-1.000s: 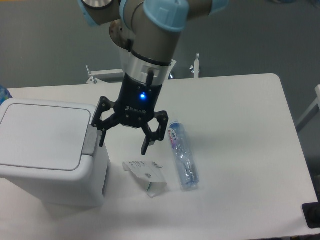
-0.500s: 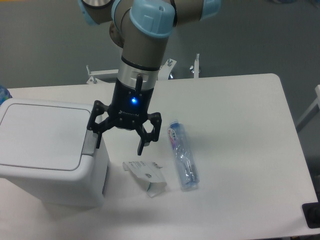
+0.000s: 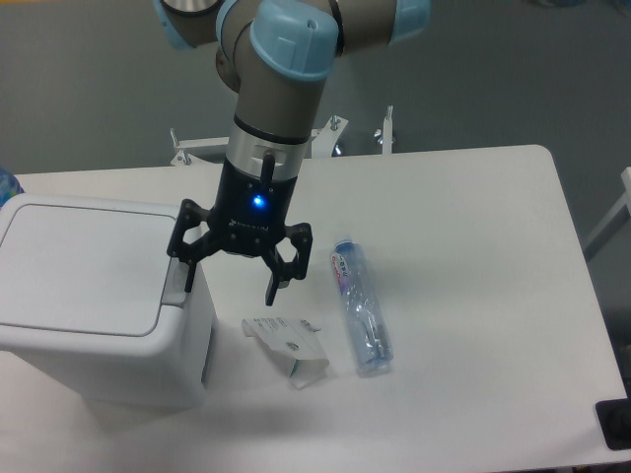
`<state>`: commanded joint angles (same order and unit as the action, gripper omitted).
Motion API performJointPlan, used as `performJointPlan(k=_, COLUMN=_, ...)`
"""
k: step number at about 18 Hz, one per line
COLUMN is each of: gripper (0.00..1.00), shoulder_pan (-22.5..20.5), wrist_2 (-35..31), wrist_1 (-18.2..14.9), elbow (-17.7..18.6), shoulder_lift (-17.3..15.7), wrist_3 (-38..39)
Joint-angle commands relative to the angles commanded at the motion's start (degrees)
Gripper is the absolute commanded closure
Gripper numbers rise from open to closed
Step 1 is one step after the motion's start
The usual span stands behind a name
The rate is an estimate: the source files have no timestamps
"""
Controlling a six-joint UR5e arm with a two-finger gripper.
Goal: Open the trash can
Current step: 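Press the gripper finger down on the trash can lid's rear edge to flip it open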
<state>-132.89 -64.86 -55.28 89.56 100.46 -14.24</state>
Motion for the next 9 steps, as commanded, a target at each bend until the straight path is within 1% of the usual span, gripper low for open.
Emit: performJointPlan(k=9, gripper=0.00, shoulder_pan=0.2, wrist_2=0.0, wrist_1=0.1, elbow=0.7, shoulder_lift=-0.1, wrist_3=0.0)
